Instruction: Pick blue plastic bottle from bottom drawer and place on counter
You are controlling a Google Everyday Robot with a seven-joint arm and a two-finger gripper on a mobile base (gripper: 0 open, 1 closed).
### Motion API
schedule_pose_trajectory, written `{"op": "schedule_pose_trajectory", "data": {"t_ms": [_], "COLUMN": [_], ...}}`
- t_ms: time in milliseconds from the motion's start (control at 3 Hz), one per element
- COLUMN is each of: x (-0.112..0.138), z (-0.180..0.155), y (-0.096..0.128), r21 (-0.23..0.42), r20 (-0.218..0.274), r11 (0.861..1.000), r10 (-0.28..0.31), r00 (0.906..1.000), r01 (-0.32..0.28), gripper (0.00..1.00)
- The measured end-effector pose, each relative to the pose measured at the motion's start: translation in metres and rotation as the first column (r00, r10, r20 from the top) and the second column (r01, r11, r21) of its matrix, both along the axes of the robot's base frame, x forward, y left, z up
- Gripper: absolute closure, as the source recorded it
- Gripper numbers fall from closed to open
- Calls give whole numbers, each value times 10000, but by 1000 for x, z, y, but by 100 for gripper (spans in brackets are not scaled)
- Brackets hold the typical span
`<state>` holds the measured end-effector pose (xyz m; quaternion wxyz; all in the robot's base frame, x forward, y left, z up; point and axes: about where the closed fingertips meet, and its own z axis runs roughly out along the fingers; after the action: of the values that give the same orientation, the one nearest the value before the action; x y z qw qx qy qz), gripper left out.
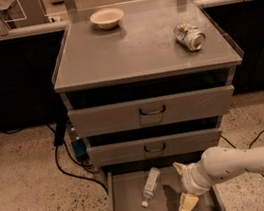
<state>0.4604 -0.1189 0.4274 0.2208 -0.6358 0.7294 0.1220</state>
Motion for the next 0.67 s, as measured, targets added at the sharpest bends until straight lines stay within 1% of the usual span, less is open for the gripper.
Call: {"op": "schedule_pose_trajectory", "data": {"t_ms": [333, 667], "x": [9, 29], "z": [-33, -80], "y": [6, 26], "r21": [90, 253], "r20": [15, 80], "r11": [9999, 9996], "r10": [-88, 82], "r00": [10000, 9999], "r01": [88, -84], "gripper": [0, 0]}}
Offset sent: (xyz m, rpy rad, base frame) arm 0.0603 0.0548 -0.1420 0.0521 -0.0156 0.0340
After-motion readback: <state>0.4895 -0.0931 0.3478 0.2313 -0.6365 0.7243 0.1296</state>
